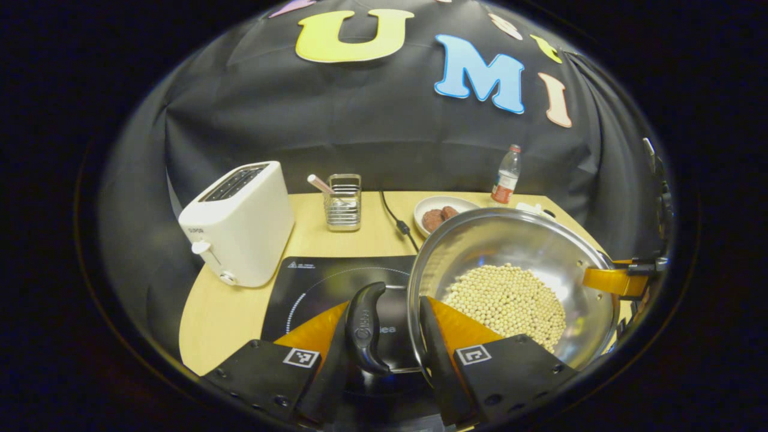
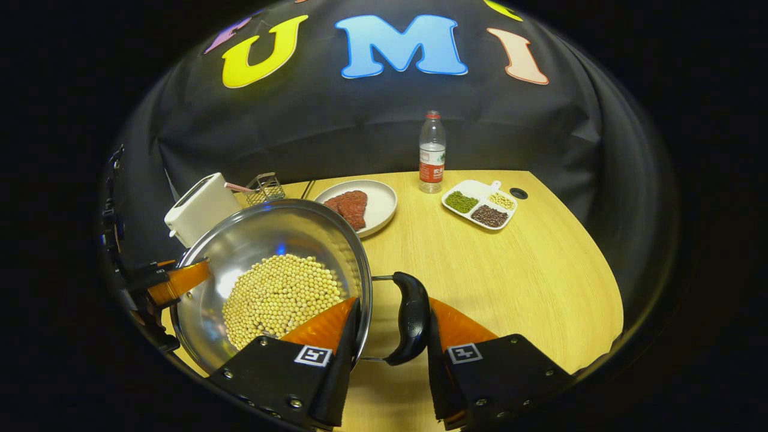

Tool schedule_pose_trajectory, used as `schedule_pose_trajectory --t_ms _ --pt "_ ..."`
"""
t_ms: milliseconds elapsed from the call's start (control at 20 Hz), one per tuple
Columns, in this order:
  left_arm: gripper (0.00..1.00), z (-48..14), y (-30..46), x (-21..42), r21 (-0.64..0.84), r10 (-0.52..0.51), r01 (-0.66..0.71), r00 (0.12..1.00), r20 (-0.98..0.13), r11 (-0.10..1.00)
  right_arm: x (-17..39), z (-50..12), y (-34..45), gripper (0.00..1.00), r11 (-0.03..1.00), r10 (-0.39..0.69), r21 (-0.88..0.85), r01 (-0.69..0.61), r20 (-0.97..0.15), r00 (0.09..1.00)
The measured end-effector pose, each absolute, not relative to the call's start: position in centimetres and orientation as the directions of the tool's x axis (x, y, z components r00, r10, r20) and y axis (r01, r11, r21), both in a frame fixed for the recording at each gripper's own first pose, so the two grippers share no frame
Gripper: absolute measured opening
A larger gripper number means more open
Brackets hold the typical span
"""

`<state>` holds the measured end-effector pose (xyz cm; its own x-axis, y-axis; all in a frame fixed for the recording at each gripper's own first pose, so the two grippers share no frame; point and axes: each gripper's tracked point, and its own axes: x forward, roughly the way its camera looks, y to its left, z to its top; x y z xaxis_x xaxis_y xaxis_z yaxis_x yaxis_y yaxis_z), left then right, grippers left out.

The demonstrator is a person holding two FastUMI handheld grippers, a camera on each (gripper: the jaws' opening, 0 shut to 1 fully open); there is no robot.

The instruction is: First push the handle of the pot to place it horizontally, then grasp the pot with both hands and set it on the induction cooktop.

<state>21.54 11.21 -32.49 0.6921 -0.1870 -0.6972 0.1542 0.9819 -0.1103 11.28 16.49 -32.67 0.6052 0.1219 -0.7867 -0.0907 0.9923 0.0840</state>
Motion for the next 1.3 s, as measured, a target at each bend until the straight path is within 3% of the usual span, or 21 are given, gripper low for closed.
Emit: schedule_pose_trajectory --t_ms 100,400,550,600,650,750,850,900,1150,1250,1300 --pt "0.68 -32.9 13.1 21.6 -0.108 -0.184 0.152 0.689 -0.701 0.982 11.4 -32.8 18.2 0.55 0.991 0.129 0.085 -0.101 -0.787 0.603" --pt "0.64 -34.2 17.8 22.4 -0.07 -0.152 0.147 0.684 -0.714 0.987 12.0 -34.0 23.1 0.55 0.99 0.141 0.095 -0.108 -0.791 0.596" --pt "0.72 -34.9 20.0 22.6 -0.051 -0.132 0.138 0.679 -0.722 0.989 12.1 -35.0 25.4 0.55 0.989 0.144 0.092 -0.118 -0.797 0.587" --pt "0.65 -35.2 20.7 22.5 -0.051 -0.127 0.131 0.676 -0.726 0.99 12.1 -35.1 26.0 0.56 0.988 0.143 0.085 -0.125 -0.796 0.588" --pt "0.64 -35.7 21.3 22.5 -0.052 -0.123 0.125 0.672 -0.73 0.991 12.2 -35.3 26.5 0.55 0.989 0.142 0.082 -0.126 -0.795 0.591" --pt "0.68 -36.2 22.4 22.8 -0.047 -0.111 0.112 0.678 -0.727 0.993 12.3 -35.6 27.7 0.55 0.988 0.148 0.09 -0.127 -0.794 0.59" --pt "0.64 -36.1 23.5 23.0 -0.036 -0.1 0.107 0.689 -0.718 0.994 12.5 -35.8 28.7 0.55 0.987 0.155 0.094 -0.132 -0.792 0.59" --pt "0.68 -36.0 24.0 23.0 -0.031 -0.096 0.106 0.691 -0.717 0.994 12.5 -35.9 29.1 0.55 0.986 0.16 0.101 -0.132 -0.792 0.589" --pt "0.66 -35.8 24.7 23.3 -0.069 -0.09 0.059 0.731 -0.677 0.996 12.7 -35.8 30.1 0.55 0.977 0.206 0.133 -0.164 -0.772 0.602" --pt "0.71 -35.3 25.5 23.4 -0.013 -0.029 0.027 0.758 -0.652 1.0 13.1 -34.8 29.3 0.91 0.978 0.2 0.106 -0.182 -0.741 0.641" --pt "0.85 -35.1 26.2 23.5 0.035 0.019 0.003 0.771 -0.637 0.999 13.1 -33.9 28.7 1.0 0.978 0.195 0.091 -0.188 -0.724 0.661"
